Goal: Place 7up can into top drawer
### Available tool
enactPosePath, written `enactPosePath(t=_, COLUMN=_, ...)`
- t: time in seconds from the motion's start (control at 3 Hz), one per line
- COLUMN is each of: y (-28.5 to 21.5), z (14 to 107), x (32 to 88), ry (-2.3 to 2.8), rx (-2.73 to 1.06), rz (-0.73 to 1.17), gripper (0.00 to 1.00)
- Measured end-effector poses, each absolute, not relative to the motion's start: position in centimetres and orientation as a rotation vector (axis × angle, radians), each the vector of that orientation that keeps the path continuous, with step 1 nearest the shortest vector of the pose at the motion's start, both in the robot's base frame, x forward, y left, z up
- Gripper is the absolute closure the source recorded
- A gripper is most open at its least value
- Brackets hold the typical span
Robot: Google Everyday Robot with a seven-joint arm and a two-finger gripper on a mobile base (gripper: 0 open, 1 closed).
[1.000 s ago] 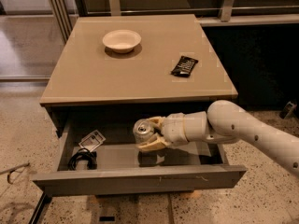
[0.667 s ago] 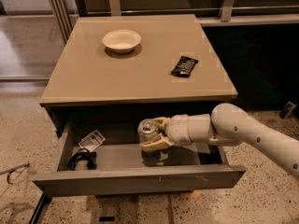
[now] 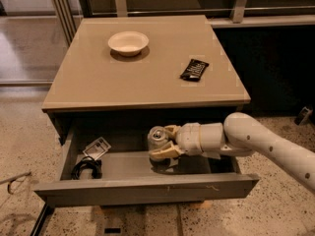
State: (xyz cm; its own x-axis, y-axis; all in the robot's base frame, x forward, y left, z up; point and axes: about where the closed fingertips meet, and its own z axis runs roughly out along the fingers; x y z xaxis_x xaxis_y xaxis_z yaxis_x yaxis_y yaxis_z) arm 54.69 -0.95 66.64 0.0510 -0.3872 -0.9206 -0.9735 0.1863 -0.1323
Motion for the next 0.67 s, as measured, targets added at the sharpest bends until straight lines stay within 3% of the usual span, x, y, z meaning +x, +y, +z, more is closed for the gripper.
enactPosePath(t=0.67, y=1.3, z=64.8, x=54.5, ry=1.462, rx=-1.399, rz=0.814, gripper=1.00)
